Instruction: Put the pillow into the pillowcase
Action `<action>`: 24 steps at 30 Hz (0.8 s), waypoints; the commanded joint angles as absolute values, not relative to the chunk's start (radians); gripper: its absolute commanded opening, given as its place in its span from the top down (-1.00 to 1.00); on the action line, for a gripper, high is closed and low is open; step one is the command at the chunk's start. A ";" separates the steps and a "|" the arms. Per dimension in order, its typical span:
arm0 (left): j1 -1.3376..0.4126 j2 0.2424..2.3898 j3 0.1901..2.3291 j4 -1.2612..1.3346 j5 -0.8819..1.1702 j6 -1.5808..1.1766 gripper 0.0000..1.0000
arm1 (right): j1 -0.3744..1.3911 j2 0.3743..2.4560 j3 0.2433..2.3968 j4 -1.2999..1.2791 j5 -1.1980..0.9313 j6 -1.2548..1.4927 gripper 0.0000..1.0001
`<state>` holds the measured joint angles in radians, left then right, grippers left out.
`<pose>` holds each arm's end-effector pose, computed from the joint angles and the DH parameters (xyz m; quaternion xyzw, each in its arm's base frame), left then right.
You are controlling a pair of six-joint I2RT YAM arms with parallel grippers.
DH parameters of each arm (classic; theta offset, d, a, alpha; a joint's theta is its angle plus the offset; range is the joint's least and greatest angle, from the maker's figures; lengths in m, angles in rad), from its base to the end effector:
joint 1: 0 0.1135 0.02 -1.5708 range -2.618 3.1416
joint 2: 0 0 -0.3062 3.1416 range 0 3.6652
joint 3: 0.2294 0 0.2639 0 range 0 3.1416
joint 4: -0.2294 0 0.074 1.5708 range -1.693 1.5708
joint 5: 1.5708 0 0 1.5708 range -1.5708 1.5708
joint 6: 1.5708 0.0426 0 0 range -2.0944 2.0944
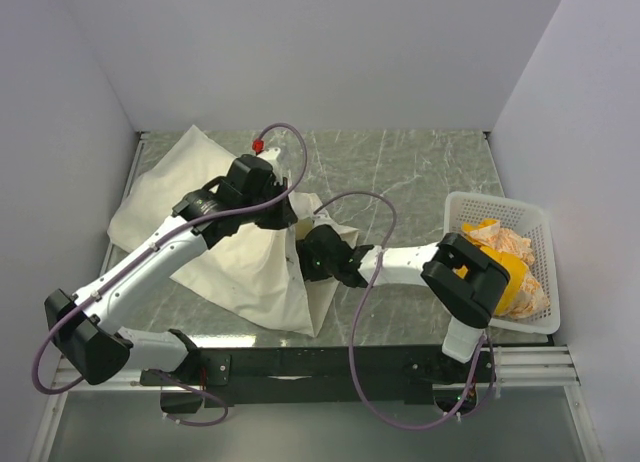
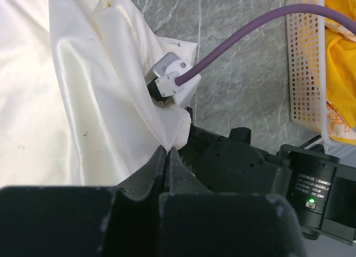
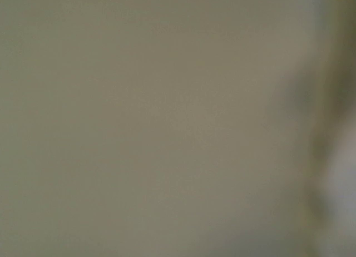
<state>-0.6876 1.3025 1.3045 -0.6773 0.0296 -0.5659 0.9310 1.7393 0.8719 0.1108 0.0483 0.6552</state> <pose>0.2207 -0.1829 0.3964 0.0612 0.8993 -0.2647 0.3428 0.2214 0.2941 0.1782 -0.1167 0.9106 0.2665 0.2935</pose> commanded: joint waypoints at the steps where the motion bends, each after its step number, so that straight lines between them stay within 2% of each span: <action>1: -0.683 1.262 1.305 -0.670 0.037 -0.574 0.98 | 0.956 1.772 0.885 0.101 0.077 0.698 0.16; 2: -0.683 1.261 1.305 -0.670 0.040 -0.574 0.98 | 0.957 1.763 0.867 0.103 0.075 0.704 0.55; 5: -0.683 1.255 1.296 -0.667 0.040 -0.575 0.98 | 0.959 1.668 0.810 0.089 0.081 0.724 1.00; 14: -0.683 1.229 1.295 -0.690 0.029 -0.563 0.98 | 0.962 1.275 0.617 0.042 0.097 0.765 1.00; 19: -0.683 1.209 1.287 -0.710 0.028 -0.549 0.97 | 0.960 1.186 0.586 0.006 0.121 0.765 0.99; 20: -0.683 1.203 1.285 -0.710 0.028 -0.549 0.98 | 0.956 1.225 0.619 -0.014 0.139 0.762 0.85; 22: -0.683 1.195 1.289 -0.712 0.018 -0.552 0.98 | 0.951 1.285 0.661 -0.011 0.155 0.733 0.72; 24: -0.683 1.189 1.301 -0.709 0.017 -0.557 0.97 | 0.946 1.403 0.736 -0.003 0.193 0.700 0.47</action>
<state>-0.6838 1.2293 1.2858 -0.7139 0.0269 -0.5644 0.9550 1.2556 0.6296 0.0143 0.1123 0.7498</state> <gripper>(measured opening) 0.017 0.189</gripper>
